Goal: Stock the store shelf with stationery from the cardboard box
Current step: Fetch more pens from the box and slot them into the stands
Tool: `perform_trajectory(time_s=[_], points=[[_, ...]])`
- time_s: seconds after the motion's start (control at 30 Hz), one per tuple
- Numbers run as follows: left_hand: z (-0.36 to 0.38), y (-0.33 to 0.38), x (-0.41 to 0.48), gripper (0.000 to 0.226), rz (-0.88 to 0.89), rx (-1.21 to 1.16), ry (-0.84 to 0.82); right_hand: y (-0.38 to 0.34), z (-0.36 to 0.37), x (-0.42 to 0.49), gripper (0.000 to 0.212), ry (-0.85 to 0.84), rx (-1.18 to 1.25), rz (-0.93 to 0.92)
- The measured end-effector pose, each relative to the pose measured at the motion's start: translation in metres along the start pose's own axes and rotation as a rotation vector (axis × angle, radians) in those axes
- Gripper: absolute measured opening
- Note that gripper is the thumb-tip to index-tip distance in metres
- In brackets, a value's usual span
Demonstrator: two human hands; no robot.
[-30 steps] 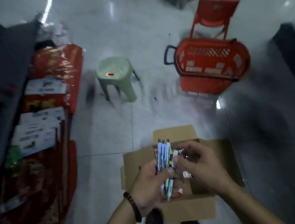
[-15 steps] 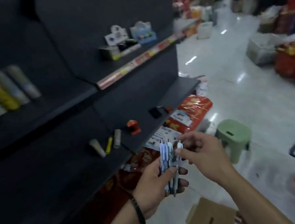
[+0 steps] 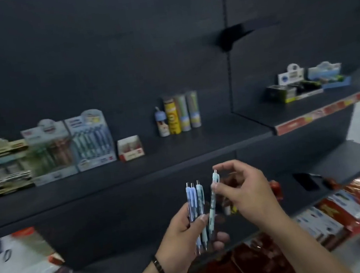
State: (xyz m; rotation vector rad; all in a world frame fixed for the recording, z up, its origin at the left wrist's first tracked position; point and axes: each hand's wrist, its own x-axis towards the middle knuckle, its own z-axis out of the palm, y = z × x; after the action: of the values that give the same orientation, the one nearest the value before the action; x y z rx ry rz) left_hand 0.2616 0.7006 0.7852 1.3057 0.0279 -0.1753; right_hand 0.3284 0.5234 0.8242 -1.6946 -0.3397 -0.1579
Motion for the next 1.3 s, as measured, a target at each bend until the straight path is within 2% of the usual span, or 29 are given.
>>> perform_trajectory(time_s=[0.1, 0.33, 0.53, 0.7, 0.8, 1.03, 1.3], points=[[-0.058, 0.02, -0.003, 0.026, 0.024, 0.013, 0.054, -0.013, 0.058, 0.028, 0.029, -0.054, 0.023, -0.031], [-0.166, 0.058, 0.022, 0.024, 0.074, -0.013, 0.36, -0.023, 0.168, 0.115, 0.027, -0.19, 0.095, -0.088], [-0.246, 0.085, 0.07, 0.028, 0.117, 0.01, 0.568, -0.02, 0.235, 0.203, 0.025, -0.236, 0.14, -0.157], [-0.301, 0.11, 0.102, 0.034, 0.144, 0.039, 0.697, -0.009, 0.298, 0.28, 0.021, -0.235, 0.039, -0.232], [-0.33, 0.12, 0.114, 0.025, 0.185, 0.047, 0.729, -0.006, 0.336, 0.311, 0.019, -0.23, -0.049, -0.315], [-0.397, 0.135, 0.145, 0.022, 0.249, -0.005, 0.696, -0.007, 0.406, 0.347, 0.016, -0.111, -0.202, -0.463], [-0.463, 0.157, 0.17, 0.027, 0.252, 0.12, 0.46, 0.001, 0.456, 0.357, 0.013, 0.02, -0.412, -0.469]])
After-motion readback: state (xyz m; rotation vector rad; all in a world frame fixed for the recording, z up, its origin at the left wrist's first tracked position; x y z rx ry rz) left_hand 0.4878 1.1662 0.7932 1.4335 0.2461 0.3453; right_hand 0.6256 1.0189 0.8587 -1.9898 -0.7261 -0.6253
